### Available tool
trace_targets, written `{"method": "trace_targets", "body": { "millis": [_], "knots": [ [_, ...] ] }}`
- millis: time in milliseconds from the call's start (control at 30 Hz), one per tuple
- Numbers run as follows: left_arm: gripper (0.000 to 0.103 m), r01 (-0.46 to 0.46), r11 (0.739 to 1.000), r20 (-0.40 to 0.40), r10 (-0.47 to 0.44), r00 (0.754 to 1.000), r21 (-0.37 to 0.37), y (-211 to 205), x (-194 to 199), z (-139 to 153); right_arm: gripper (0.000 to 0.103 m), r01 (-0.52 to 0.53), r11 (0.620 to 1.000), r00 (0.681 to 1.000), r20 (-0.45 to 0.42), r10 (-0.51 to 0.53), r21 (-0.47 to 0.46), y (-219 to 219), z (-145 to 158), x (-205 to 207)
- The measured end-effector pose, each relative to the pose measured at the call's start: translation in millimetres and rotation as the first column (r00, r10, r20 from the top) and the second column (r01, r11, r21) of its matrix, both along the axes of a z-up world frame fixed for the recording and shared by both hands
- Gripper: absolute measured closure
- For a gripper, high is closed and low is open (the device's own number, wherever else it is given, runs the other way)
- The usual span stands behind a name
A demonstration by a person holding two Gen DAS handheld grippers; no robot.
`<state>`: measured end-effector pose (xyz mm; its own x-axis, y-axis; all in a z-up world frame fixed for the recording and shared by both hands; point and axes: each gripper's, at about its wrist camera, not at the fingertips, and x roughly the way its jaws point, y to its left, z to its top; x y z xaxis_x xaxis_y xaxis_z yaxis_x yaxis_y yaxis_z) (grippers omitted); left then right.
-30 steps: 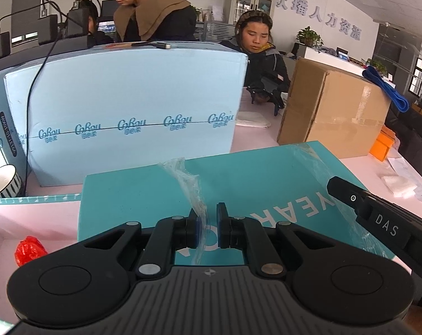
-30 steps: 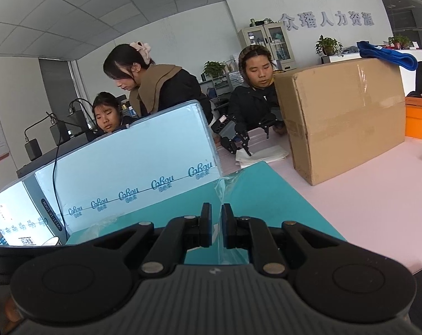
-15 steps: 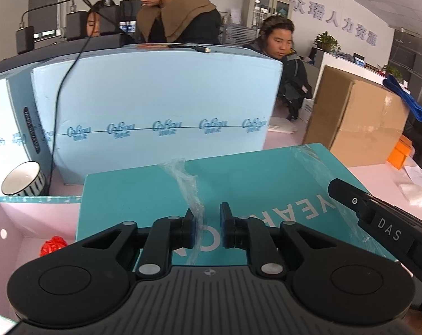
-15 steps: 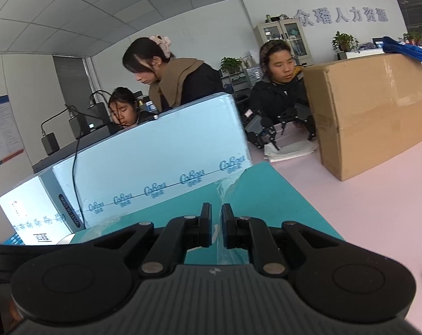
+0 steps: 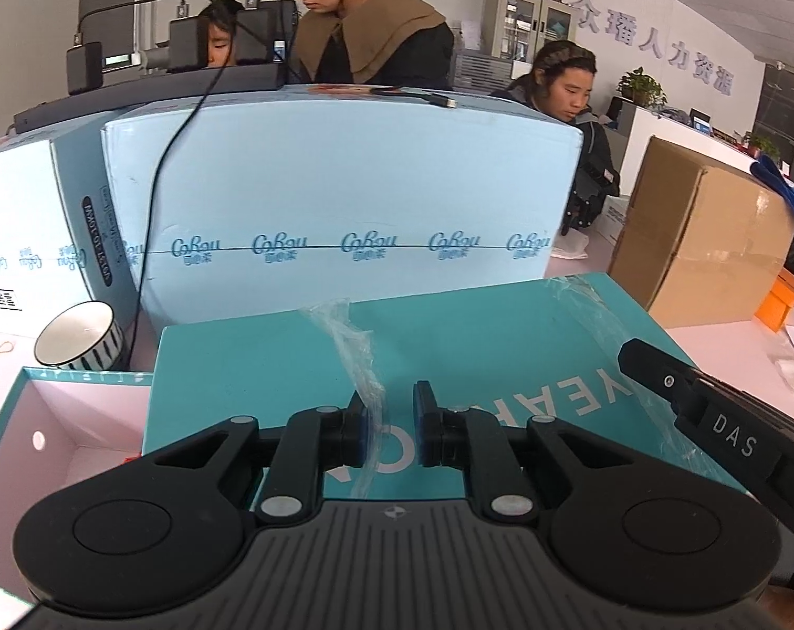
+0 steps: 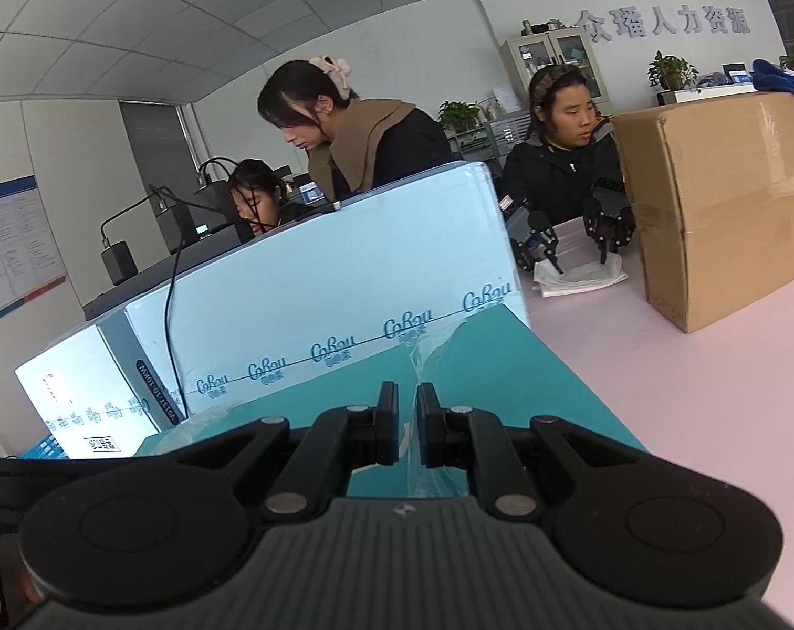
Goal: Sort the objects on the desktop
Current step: 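Carry the lid with both tools over the open teal box, then lower the lid with both tools onto the rim of the teal box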
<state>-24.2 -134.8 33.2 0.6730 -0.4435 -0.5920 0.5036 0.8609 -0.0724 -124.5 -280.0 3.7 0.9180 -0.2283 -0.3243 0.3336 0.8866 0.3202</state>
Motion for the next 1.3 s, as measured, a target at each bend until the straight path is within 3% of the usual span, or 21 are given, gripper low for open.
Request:
{"method": "trace_targets", "body": {
  "millis": [1300],
  "knots": [
    [0.092,-0.086,0.996,-0.013,0.086,0.996,0.037,63.7,27.8,-10.6,0.09,-0.078,0.996,0.997,-0.007,0.079,0.053,55.5,-12.1,34.1]
  ]
}}
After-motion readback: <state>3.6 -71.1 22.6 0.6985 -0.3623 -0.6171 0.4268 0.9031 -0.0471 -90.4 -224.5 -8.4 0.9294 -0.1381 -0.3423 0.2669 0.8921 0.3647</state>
